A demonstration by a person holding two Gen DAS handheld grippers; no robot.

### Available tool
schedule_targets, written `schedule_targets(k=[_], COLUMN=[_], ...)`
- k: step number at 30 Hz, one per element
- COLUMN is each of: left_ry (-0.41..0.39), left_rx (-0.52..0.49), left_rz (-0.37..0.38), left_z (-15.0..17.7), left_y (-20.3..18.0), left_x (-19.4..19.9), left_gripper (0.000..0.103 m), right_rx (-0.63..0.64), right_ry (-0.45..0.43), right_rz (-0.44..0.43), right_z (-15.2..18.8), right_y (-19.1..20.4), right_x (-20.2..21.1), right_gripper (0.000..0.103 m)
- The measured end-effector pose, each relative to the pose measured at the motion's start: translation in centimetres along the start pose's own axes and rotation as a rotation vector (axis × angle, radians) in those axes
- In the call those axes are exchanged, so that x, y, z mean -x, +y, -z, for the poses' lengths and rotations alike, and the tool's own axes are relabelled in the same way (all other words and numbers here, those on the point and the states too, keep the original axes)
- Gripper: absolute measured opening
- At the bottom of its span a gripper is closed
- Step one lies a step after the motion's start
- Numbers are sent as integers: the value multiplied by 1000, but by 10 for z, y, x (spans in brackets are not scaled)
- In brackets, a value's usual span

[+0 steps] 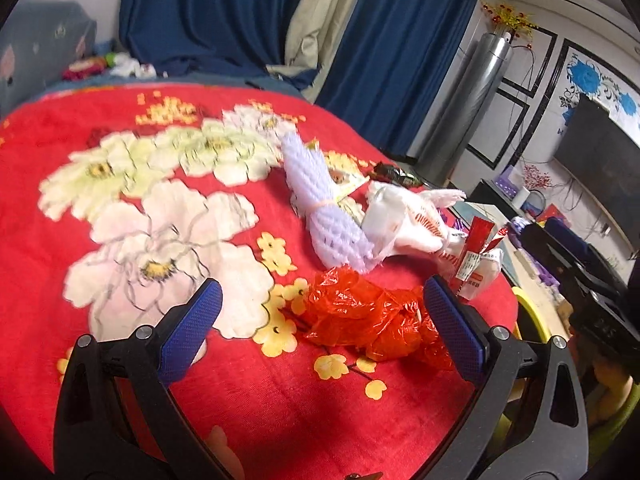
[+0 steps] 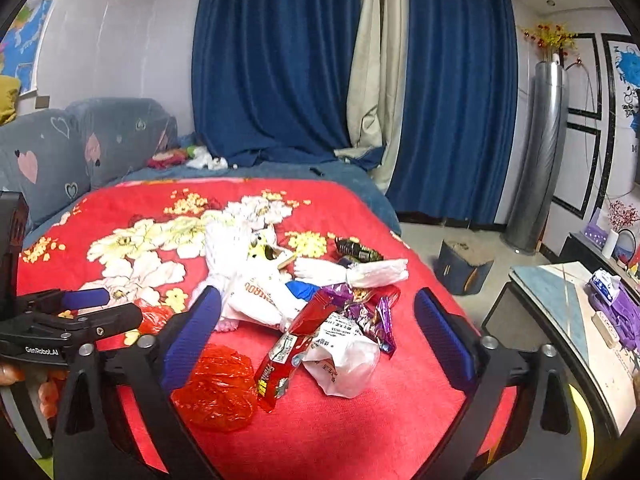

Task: Collect trash
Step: 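Grasp the red plastic bag with the left tool while the right tool grasps the red wrapper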

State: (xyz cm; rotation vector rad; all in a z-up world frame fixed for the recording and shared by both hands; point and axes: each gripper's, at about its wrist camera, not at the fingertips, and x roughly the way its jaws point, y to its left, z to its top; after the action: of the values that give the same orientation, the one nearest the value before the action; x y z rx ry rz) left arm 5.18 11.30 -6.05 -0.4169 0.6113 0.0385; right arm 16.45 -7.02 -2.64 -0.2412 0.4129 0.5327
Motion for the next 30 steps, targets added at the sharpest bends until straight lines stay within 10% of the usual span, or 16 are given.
schedule_targets(k=[9,22,30], left_ry=[76,130,138], left_rx=[32,65,49], left_rz=[90,125,153], left_z=[2,6,8], left_y=[0,5,4], left_x=[-20,-30,-28], left_gripper=[91,50,15], right_rx=[-61,-147,-158], right_ry=[134,180,144], right_rz=[-77,-147,-171], right_z=[1,1,5], right_y=[-13,-19,-18], right_x=[-33,-48,-32], right_gripper=[50,10,5])
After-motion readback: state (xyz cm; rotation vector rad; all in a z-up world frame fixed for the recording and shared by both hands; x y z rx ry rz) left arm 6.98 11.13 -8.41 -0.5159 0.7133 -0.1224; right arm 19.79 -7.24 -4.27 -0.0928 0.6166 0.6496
